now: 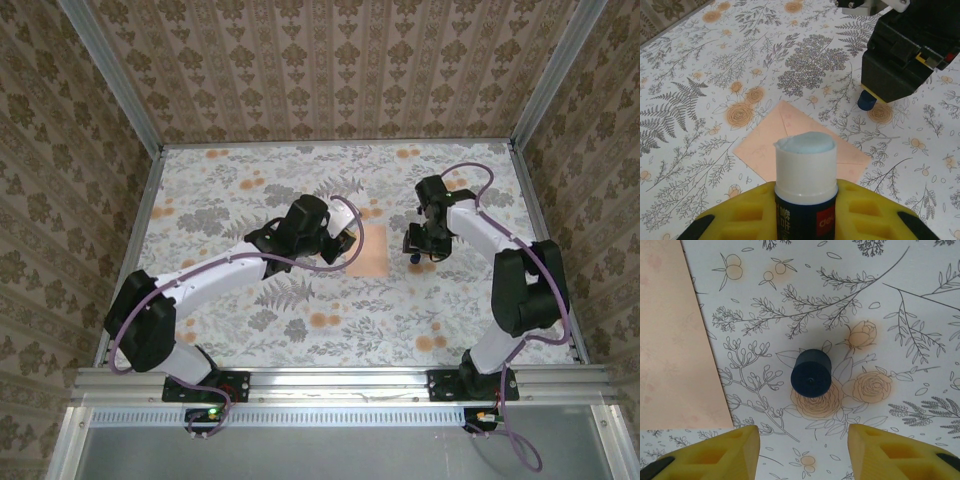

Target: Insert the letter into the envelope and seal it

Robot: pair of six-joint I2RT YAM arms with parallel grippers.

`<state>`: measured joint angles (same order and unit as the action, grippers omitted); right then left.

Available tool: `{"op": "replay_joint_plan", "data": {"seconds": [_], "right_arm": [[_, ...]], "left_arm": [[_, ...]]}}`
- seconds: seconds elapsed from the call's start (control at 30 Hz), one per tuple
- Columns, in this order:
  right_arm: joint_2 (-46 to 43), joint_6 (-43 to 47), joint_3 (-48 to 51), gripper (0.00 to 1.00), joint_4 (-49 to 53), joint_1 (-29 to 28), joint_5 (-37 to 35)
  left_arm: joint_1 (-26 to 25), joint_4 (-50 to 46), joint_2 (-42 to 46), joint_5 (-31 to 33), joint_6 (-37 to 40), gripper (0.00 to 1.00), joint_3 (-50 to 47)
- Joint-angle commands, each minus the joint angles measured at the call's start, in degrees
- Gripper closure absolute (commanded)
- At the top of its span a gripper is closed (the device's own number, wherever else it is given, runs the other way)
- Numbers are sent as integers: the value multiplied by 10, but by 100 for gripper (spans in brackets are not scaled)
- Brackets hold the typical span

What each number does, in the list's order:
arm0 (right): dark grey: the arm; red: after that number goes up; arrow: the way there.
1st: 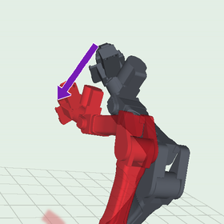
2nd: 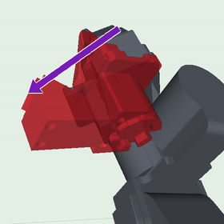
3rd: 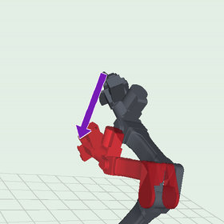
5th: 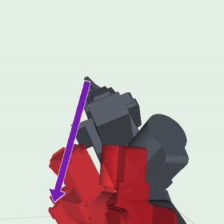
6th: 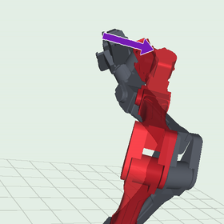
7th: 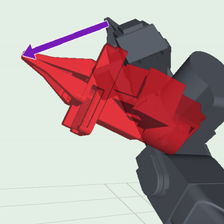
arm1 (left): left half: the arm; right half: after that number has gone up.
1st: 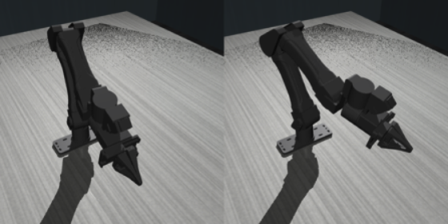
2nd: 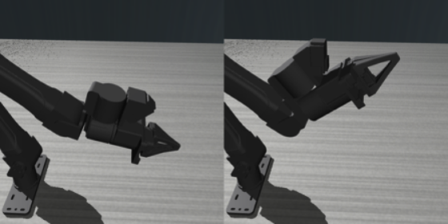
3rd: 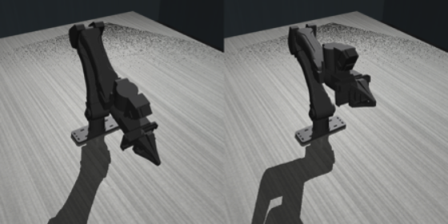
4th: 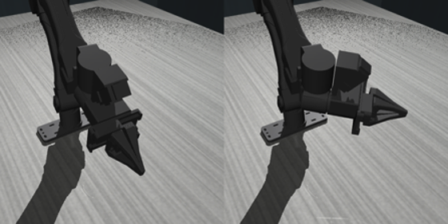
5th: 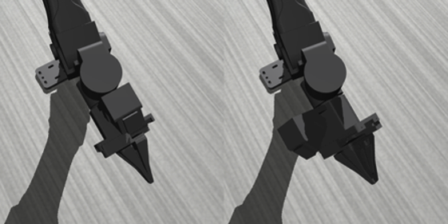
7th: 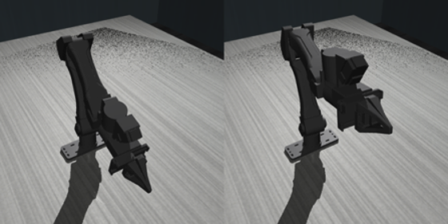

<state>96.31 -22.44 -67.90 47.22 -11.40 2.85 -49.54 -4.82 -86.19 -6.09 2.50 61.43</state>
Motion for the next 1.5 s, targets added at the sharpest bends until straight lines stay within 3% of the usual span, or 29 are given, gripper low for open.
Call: {"op": "replay_joint_plan", "data": {"seconds": [0.0,0.4,1.27,1.47], "right_arm": [[23,8,-23,49,20,-9,-24],[52,11,-20,50,19,-16,-51],[95,27,-23,67,-14,-17,-48],[95,29,-24,66,-15,-17,-54]], "left_arm": [[7,-11,-4,-14,-14,100,17],[15,-13,-5,-20,-20,100,17],[22,-24,-13,-28,-24,100,30],[22,-25,-15,-28,-23,100,32]]}}
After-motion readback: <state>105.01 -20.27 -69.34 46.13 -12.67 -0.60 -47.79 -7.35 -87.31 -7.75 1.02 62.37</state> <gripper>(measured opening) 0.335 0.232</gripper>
